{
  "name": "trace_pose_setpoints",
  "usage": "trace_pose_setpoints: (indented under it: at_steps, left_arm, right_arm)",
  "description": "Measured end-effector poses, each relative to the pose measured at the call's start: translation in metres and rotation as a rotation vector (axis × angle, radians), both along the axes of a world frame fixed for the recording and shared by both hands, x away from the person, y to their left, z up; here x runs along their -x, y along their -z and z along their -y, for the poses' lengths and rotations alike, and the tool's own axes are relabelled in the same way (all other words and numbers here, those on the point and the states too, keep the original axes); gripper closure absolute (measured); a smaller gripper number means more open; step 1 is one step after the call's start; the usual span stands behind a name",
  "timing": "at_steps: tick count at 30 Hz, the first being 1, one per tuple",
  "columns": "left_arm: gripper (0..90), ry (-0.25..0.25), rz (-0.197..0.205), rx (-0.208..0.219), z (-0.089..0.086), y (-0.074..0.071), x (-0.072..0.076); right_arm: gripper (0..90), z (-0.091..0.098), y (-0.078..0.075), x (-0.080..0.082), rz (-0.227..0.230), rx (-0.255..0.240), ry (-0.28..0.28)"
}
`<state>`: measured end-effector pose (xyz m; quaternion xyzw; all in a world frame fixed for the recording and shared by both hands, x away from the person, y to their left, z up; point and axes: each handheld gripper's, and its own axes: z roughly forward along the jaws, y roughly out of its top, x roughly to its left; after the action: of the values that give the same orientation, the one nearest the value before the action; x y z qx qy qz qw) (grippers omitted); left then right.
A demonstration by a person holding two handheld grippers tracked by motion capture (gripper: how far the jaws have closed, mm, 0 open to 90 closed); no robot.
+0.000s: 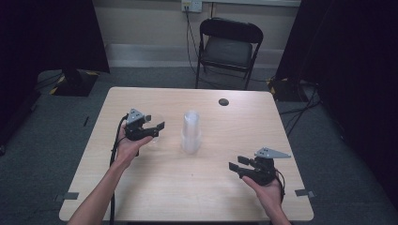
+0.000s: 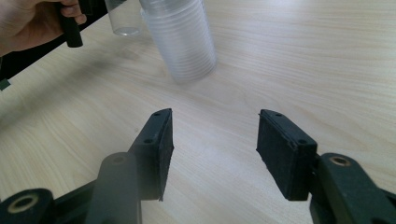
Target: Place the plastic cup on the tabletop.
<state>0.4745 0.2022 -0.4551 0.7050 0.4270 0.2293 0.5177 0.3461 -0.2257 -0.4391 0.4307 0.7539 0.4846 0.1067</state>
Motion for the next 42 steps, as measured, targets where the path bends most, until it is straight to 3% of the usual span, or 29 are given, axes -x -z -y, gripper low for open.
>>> trace_pose_setpoints:
  at_steps: [7,21,27,30,34,42]
  left_arm:
    - [27.4,0.002,-0.013,-0.017,0.003,0.010,-0.008]
    - [26.6,0.026,-0.039,-0.068,0.003,0.016,-0.004]
    - [20.0,0.026,-0.081,-0.084,0.002,0.018,-0.004]
    - [14.6,0.025,-0.111,-0.114,0.000,0.020,-0.005]
    - [15.5,0.034,-0.153,-0.109,-0.004,0.023,-0.005]
    - [15.6,0.053,-0.153,-0.112,-0.006,0.018,0.000]
  right_arm:
    - [45.9,0.000,0.001,-0.001,-0.003,0.003,-0.007]
    - [46.2,-0.003,0.001,-0.001,-0.008,0.005,-0.011]
    - [46.3,-0.003,0.002,-0.001,-0.008,0.008,-0.016]
    - [46.3,-0.003,0.002,-0.001,-0.009,0.006,-0.015]
    - [46.3,-0.002,0.002,0.000,-0.008,0.005,-0.013]
    - [46.2,-0.001,0.001,-0.001,-0.007,0.003,-0.007]
